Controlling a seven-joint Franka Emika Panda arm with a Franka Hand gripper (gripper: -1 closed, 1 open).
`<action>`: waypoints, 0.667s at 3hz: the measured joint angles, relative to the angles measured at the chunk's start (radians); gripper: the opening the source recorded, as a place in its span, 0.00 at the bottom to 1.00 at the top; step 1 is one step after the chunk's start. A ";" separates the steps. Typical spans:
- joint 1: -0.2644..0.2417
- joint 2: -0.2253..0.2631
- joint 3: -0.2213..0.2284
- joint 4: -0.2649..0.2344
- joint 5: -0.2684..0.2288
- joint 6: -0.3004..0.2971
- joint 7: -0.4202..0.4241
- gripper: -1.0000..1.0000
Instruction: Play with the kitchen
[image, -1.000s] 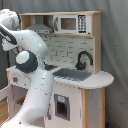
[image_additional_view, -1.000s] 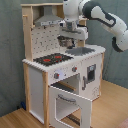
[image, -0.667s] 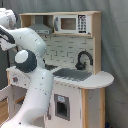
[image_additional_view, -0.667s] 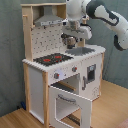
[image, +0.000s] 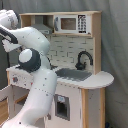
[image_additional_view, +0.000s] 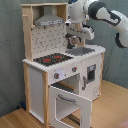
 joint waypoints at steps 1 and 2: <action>-0.067 0.000 0.045 -0.063 0.005 -0.005 0.029 0.00; -0.146 0.002 0.099 -0.137 0.015 -0.006 0.062 0.00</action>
